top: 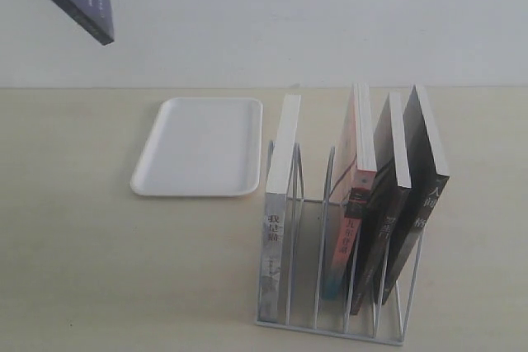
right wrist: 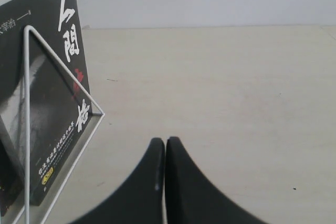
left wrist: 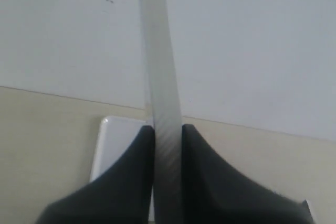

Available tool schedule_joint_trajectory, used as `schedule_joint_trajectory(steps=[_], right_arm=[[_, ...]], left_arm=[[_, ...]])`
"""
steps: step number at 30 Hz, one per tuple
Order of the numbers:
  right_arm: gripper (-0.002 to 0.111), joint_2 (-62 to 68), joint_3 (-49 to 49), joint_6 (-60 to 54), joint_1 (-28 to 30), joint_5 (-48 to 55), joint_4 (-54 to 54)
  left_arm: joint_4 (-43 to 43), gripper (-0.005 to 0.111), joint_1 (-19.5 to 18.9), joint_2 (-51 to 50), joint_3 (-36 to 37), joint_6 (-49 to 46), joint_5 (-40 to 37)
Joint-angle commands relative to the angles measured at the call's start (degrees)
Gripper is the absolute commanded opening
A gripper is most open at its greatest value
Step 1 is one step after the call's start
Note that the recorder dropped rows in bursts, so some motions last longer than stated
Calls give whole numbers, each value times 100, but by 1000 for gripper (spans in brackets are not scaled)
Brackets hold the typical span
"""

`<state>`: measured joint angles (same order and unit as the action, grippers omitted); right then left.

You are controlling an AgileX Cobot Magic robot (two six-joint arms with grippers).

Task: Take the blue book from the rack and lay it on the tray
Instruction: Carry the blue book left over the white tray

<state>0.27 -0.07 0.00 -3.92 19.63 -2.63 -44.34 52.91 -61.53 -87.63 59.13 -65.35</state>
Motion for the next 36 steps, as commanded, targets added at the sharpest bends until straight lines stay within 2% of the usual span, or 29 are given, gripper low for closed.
schedule_joint_trajectory(steps=[1, 6, 13, 16, 19, 24, 30, 34, 36], right_arm=[[0, -27, 7, 0, 38, -53, 8], [0, -27, 7, 0, 38, -53, 8], [0, -27, 7, 0, 38, -53, 8], [0, -27, 7, 0, 38, -53, 8], [0, -27, 7, 0, 38, -53, 8], [0, -27, 7, 0, 38, -53, 8], [0, -27, 7, 0, 38, -53, 8], [0, -27, 7, 0, 38, -53, 8], [0, -27, 7, 0, 38, -53, 8]], left_arm=[[-419, 4, -376, 366, 593, 921, 816], [-629, 4, -848, 621, 1407, 1989, 1892], [-1181, 4, -1590, 679, 2469, 3517, 2940], [-1824, 4, -1957, 679, 3023, 4783, 3631], [-2814, 4, -2280, 626, 3512, 6140, 3860], [-3024, 4, -2732, 311, 3764, 6127, 3927], [-2884, 4, -3238, -465, 3755, 6127, 5079], [-2548, 4, -3456, -1043, 3755, 6127, 5127], [-2470, 4, -3589, -1281, 3741, 6127, 5450]])
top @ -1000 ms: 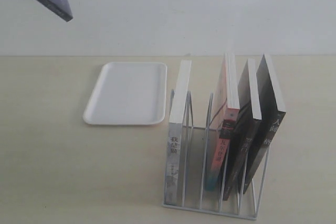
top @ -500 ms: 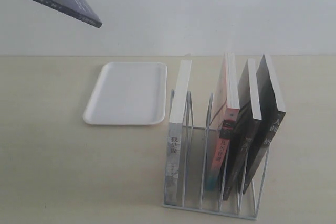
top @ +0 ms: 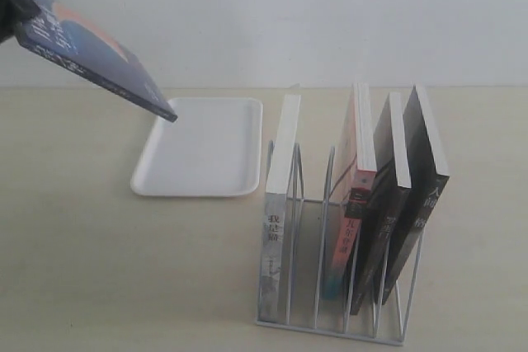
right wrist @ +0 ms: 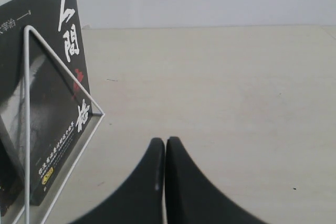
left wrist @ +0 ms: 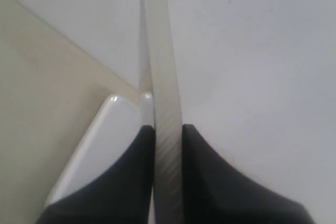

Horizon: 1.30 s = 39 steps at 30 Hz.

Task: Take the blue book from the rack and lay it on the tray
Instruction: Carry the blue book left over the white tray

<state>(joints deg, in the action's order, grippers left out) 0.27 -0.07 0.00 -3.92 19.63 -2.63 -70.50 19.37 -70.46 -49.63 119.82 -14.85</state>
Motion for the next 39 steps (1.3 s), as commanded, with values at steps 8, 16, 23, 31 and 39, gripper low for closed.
schedule_joint_trajectory(steps=[8, 16, 23, 31, 39], right_arm=[[0, -27, 7, 0, 38, -53, 8], [0, -27, 7, 0, 38, -53, 8], [0, -27, 7, 0, 38, -53, 8], [0, -27, 7, 0, 38, -53, 8], [0, -27, 7, 0, 38, -53, 8]], left_arm=[[379, 4, -442, -1344, -640, 58, 1162], [887, 4, -451, -2156, -1331, 58, 1369], [1191, 4, -496, -2668, -1456, 58, 1549], [1488, 4, -566, -3015, -1543, 58, 1546], [2728, 4, -554, -3204, -1543, 58, 1222]])
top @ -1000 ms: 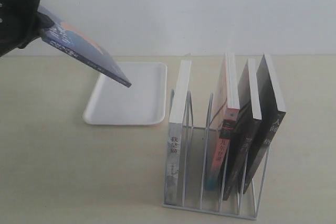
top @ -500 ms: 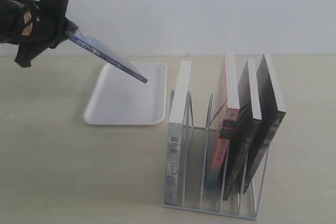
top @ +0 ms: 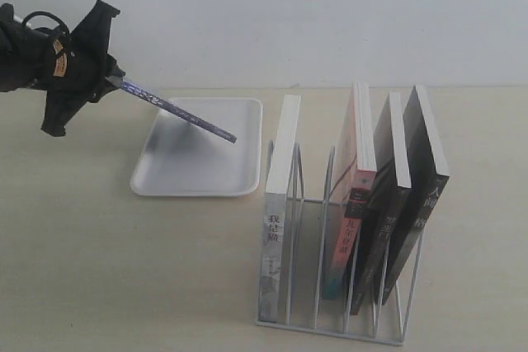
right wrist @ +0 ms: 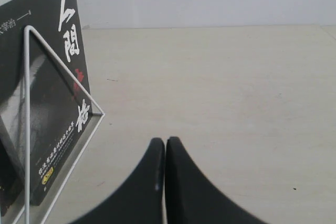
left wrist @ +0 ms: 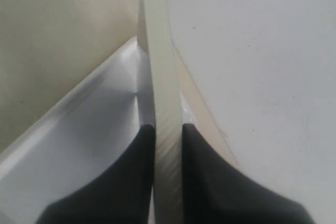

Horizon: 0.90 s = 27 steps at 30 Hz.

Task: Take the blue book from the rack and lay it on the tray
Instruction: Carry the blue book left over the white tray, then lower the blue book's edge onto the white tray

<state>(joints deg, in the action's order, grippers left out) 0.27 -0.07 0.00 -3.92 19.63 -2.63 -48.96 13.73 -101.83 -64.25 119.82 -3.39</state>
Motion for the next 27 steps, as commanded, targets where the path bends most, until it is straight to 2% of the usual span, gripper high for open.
schedule_joint_trajectory(steps=[1, 12, 15, 18, 27], right_arm=[[0, -27, 7, 0, 38, -53, 8], [0, -27, 7, 0, 38, -53, 8], [0, -27, 7, 0, 38, -53, 8], [0, -27, 7, 0, 38, -53, 8], [0, -27, 7, 0, 38, -53, 8]], left_arm=[[668, 4, 10, -81, -81, 58, 88], [240, 4, -54, -81, -113, 58, 42], [-745, 4, -120, -81, -360, 58, 94], [-1365, 4, -120, -81, -577, 58, 76], [-1281, 4, -120, -272, -640, 58, 302]])
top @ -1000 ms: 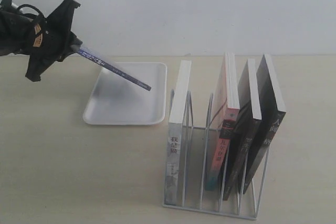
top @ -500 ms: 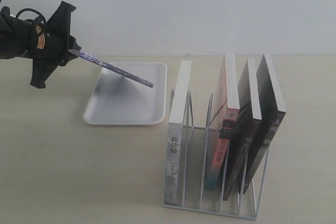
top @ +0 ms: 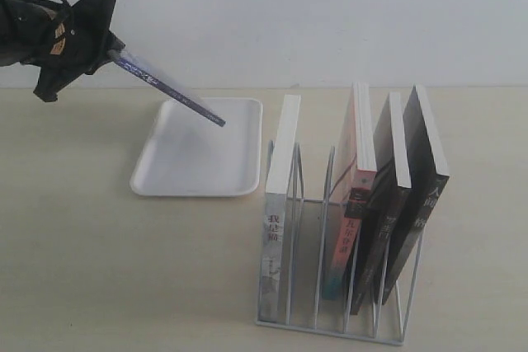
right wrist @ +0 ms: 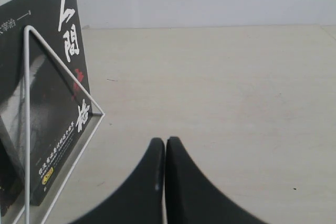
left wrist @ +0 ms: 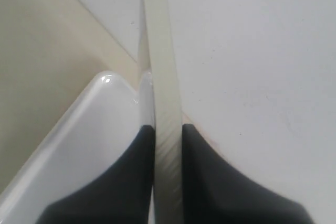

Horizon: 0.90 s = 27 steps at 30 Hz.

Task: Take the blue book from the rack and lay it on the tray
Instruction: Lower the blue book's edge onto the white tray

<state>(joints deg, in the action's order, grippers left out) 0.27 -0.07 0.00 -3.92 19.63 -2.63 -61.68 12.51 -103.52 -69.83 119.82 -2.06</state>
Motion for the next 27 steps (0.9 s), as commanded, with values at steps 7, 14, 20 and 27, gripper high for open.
schedule_joint_trajectory(steps=[7, 14, 20, 27], right_arm=[[0, -27, 7, 0, 38, -53, 8], [0, -27, 7, 0, 38, -53, 8], [0, -27, 7, 0, 38, -53, 8], [0, -27, 7, 0, 38, -53, 8]], left_arm=[[-27, 4, 2, -524, -324, 58, 698], [20, 4, 14, -810, -523, 58, 995], [-70, 4, 14, -810, -523, 58, 809], [-23, 4, 14, -810, -523, 58, 1130]])
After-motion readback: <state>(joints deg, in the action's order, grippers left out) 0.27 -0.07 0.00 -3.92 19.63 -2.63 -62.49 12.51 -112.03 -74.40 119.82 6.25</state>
